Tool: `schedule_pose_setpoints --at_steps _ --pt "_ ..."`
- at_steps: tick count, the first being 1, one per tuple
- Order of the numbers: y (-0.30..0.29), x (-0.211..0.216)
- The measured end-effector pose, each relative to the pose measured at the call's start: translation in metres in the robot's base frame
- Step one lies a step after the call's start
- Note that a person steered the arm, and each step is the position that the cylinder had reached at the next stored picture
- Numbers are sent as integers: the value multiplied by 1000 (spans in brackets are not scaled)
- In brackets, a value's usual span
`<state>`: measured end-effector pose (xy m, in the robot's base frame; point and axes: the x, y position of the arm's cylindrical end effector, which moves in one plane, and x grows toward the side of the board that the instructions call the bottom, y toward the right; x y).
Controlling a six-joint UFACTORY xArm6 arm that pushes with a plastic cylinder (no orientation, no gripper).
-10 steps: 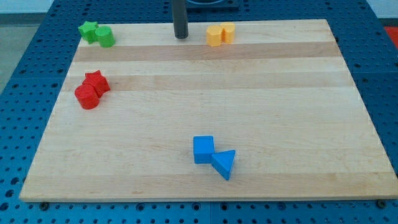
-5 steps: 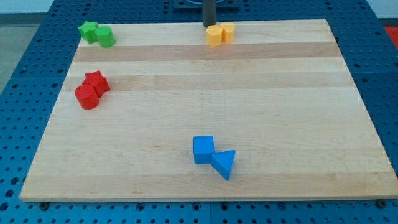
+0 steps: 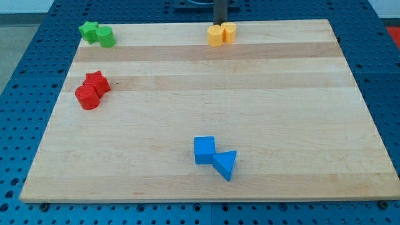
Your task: Separate the yellow blocks
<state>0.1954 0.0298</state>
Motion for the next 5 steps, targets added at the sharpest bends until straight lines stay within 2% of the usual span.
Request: schedule_pose_setpoints --at_steps 3,5 --pt "4 17" --pt "17 3"
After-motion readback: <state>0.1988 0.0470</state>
